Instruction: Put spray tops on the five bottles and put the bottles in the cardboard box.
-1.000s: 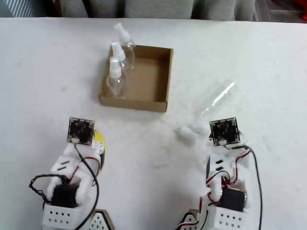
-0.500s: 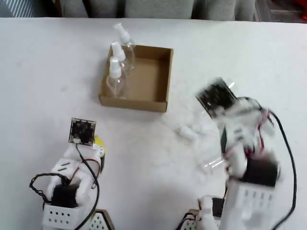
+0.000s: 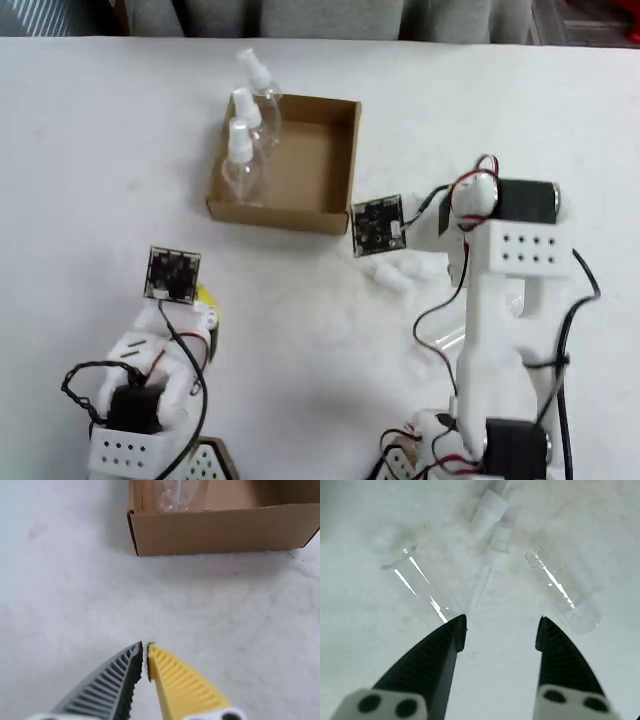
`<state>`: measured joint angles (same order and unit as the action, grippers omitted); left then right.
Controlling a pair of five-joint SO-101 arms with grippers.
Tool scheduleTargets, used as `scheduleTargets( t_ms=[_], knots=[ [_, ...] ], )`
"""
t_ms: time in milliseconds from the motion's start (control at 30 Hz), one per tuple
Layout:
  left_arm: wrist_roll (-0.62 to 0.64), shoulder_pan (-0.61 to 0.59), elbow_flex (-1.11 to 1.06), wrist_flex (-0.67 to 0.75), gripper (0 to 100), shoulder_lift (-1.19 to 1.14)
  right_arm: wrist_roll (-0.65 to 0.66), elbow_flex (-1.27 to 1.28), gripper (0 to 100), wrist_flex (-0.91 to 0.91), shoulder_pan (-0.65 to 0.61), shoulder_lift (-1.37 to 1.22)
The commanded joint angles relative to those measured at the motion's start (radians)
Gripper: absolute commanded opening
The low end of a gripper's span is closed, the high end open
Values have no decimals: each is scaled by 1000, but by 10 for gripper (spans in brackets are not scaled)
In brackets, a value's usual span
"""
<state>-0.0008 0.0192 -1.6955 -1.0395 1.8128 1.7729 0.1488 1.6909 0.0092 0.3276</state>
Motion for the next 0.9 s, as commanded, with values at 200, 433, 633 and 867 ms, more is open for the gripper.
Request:
scheduleTargets(
  t_ms=[200, 433, 633, 867],
  knots=[
    [-110, -8, 3, -9, 27, 21, 181, -224, 211, -31, -8, -260],
    [-186, -8, 3, -8, 27, 21, 181, -436, 211, -93, 7, -553],
    [-192, -8, 3, -9, 25, 21, 183, -687, 211, -91, 48, -825],
    [-192, -8, 3, -9, 25, 21, 183, -948, 212, -53, 105, -1069]
  ],
)
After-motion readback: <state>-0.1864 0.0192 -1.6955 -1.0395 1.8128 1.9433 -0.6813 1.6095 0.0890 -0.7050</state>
